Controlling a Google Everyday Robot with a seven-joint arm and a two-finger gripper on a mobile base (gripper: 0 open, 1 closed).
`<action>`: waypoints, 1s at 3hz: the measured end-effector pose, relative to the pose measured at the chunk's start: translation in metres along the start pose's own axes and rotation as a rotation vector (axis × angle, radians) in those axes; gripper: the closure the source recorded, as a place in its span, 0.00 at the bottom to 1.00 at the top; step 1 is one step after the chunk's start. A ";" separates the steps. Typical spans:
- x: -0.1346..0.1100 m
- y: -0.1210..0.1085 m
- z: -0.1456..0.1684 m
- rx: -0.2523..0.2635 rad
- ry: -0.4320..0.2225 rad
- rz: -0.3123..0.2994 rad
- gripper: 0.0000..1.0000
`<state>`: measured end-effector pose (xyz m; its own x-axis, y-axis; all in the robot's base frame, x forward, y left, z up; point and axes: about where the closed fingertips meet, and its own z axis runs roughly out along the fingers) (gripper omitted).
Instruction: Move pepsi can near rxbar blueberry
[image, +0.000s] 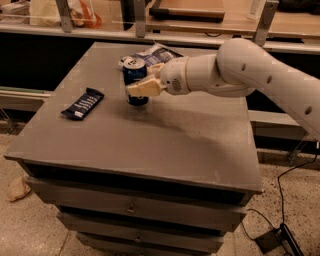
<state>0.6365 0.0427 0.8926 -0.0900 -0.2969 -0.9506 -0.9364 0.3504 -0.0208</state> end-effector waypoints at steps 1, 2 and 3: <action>-0.010 -0.006 0.024 0.001 -0.001 -0.014 1.00; -0.014 -0.006 0.046 -0.010 0.003 -0.025 1.00; -0.011 -0.007 0.062 -0.014 0.009 -0.024 1.00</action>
Offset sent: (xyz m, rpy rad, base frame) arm 0.0337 0.0623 -0.0048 -0.0185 -0.0250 0.0257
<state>0.6648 0.0990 0.8834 -0.0702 -0.3128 -0.9472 -0.9428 0.3309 -0.0395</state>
